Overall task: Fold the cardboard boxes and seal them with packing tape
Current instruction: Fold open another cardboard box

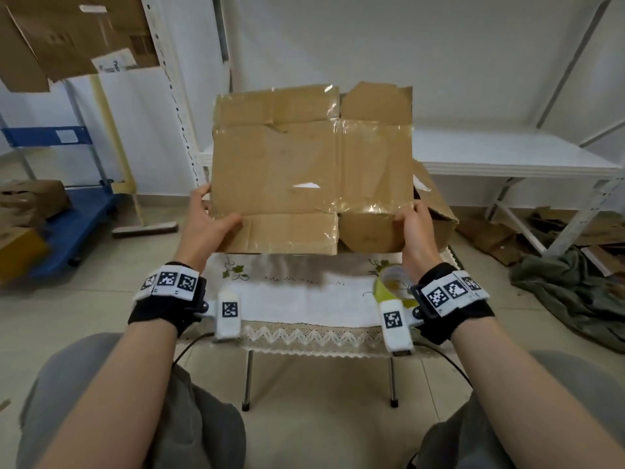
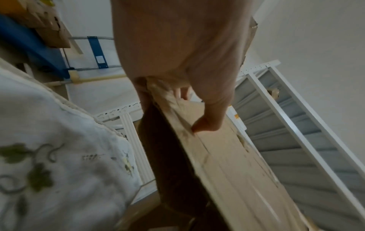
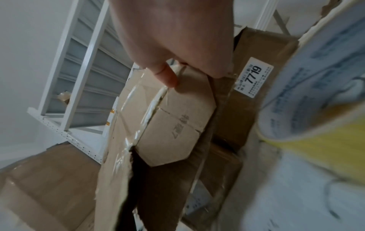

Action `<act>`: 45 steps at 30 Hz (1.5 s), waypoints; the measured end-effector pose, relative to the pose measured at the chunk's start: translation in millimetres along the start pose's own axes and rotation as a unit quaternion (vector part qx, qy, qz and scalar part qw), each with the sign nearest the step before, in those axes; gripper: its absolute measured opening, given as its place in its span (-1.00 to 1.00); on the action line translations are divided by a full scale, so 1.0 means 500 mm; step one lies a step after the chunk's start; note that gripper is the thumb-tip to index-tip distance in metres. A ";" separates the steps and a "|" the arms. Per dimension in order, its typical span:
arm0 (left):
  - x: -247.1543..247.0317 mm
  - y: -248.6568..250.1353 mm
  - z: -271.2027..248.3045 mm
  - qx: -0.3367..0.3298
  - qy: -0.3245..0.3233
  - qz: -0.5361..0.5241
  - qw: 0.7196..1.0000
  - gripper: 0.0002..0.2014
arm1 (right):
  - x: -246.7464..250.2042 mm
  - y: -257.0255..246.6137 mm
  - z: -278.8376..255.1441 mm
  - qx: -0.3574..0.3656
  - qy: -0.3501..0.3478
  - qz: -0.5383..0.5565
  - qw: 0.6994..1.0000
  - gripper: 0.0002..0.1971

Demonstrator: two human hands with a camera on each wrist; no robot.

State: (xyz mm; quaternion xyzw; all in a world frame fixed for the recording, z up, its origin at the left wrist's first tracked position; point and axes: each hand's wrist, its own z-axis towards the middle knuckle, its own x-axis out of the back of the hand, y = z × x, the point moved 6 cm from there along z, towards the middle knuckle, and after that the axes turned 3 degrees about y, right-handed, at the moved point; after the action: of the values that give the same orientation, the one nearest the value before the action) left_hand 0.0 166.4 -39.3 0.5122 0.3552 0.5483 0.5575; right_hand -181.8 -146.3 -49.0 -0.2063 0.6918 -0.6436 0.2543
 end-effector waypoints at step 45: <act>-0.036 0.115 -0.039 -0.118 -0.065 -0.179 0.975 -0.39 | -0.027 -0.125 -0.075 0.288 -0.145 0.096 0.942 -0.58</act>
State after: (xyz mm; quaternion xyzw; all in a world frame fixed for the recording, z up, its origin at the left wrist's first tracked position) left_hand -35.3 145.2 8.5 0.4051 0.3368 0.4437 0.7250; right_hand -197.3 -113.9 16.1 -0.1476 0.4491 -0.7512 0.4608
